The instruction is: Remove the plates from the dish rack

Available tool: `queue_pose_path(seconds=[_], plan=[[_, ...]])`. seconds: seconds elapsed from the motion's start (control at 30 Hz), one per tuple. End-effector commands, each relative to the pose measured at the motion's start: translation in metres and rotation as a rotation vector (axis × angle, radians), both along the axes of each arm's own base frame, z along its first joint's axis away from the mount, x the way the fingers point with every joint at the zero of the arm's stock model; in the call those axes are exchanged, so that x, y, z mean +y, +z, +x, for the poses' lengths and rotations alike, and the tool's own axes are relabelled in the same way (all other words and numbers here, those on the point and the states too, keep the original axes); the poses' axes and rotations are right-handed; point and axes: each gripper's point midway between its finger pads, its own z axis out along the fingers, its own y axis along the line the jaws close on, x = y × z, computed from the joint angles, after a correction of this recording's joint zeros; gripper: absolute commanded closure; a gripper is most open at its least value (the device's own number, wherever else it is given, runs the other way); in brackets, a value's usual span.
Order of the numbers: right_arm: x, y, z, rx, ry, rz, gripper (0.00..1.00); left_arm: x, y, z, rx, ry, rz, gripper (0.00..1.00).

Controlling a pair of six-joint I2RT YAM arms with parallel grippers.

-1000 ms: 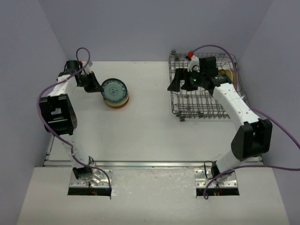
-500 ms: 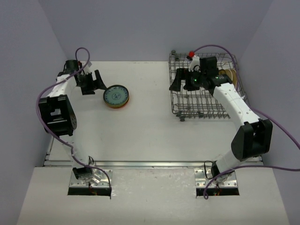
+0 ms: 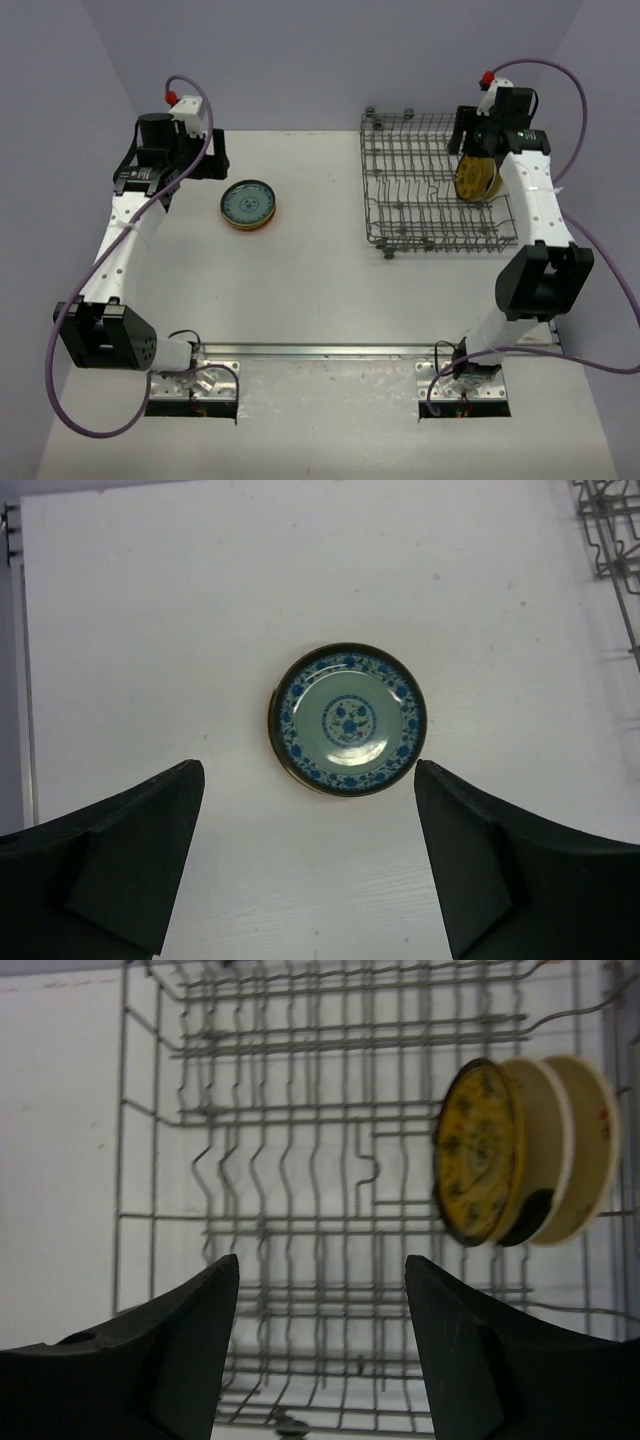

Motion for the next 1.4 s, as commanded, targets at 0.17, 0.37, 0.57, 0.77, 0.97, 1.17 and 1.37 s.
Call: queue_pose_path(seconds=[0.17,0.37,0.57,0.77,0.97,1.17,1.37], plan=[[-0.082,-0.011,0.031,0.091,-0.152,-0.291,0.35,-0.016,-0.005,0.002,-0.027,0.007,0.097,0.16],[-0.098,-0.031,0.048,0.139,-0.171,-0.27,0.43,-0.017,-0.014,0.002,-0.019,0.006,0.091,0.17],[-0.104,-0.055,0.059,0.179,-0.174,-0.25,0.47,-0.017,-0.019,0.001,-0.013,0.002,0.1,0.17],[-0.111,-0.068,0.065,0.197,-0.185,-0.25,0.47,-0.016,-0.023,0.002,-0.011,0.004,0.102,0.17],[-0.117,-0.083,0.07,0.222,-0.189,-0.251,0.5,-0.017,-0.028,0.003,-0.005,0.002,0.098,0.17],[-0.121,-0.101,0.073,0.251,-0.196,-0.243,0.52,-0.016,-0.029,0.005,-0.003,0.003,0.1,0.17],[-0.121,-0.109,0.075,0.261,-0.197,-0.237,0.6,-0.016,-0.028,0.006,-0.004,0.002,0.104,0.17]])
